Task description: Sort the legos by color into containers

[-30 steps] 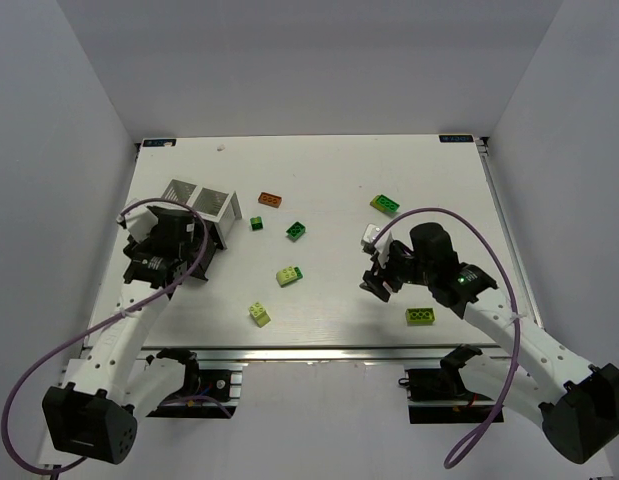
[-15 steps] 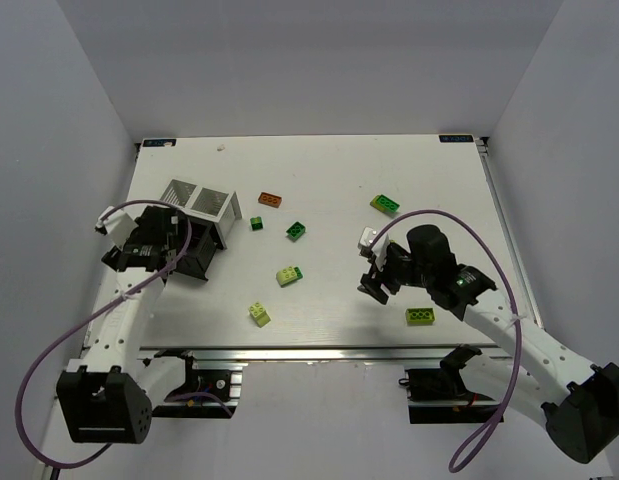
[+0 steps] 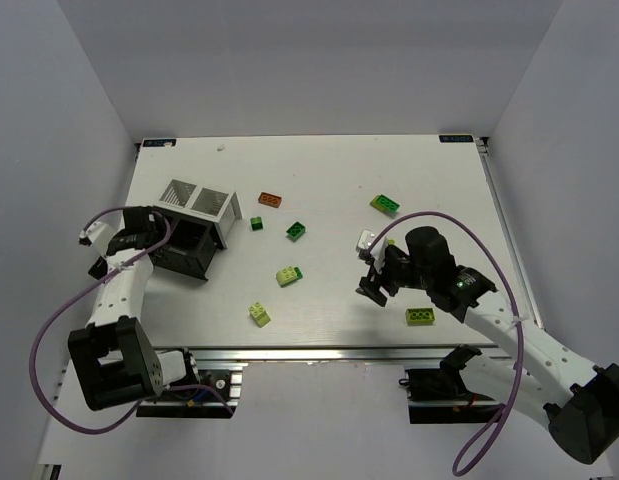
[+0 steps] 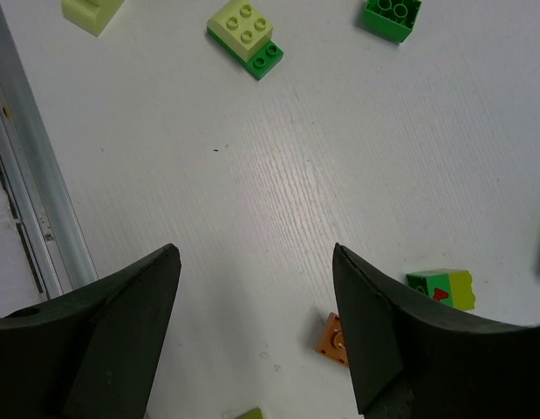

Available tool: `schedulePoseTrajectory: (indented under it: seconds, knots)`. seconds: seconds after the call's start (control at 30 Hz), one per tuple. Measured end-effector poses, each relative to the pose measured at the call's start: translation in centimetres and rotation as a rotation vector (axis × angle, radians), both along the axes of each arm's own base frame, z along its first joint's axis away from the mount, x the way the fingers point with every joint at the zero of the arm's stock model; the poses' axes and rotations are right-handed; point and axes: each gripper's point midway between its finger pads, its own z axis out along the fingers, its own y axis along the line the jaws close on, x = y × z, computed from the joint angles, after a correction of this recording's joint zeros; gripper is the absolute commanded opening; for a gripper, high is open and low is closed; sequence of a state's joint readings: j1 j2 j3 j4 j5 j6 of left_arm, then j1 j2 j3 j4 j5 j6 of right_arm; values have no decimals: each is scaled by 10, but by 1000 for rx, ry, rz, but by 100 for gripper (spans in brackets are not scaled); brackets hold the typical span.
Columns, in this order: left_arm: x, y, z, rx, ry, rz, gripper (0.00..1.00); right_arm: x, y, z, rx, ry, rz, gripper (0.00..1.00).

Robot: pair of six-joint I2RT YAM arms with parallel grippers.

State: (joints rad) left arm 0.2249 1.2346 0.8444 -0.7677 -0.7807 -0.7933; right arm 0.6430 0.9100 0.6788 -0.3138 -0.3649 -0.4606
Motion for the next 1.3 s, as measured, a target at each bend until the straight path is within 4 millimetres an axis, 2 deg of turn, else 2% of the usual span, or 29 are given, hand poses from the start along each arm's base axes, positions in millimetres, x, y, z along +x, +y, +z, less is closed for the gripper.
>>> schedulePoseTrajectory:
  seconds: [0.33, 0.63, 1.07, 1.3]
  knots:
    - [-6, 10, -33, -42, 133, 27, 81, -1, 0, 3, 8, -7, 3, 76]
    - [-8, 11, -61, -79, 239, 17, 79, -6, 2, 11, 37, -20, 26, 77]
    - [-11, 18, -87, -108, 335, 0, 78, -11, 4, 17, 60, -24, 51, 78]
    - [-7, 20, -88, -112, 339, -24, 76, -14, 4, 23, 78, -40, 60, 78]
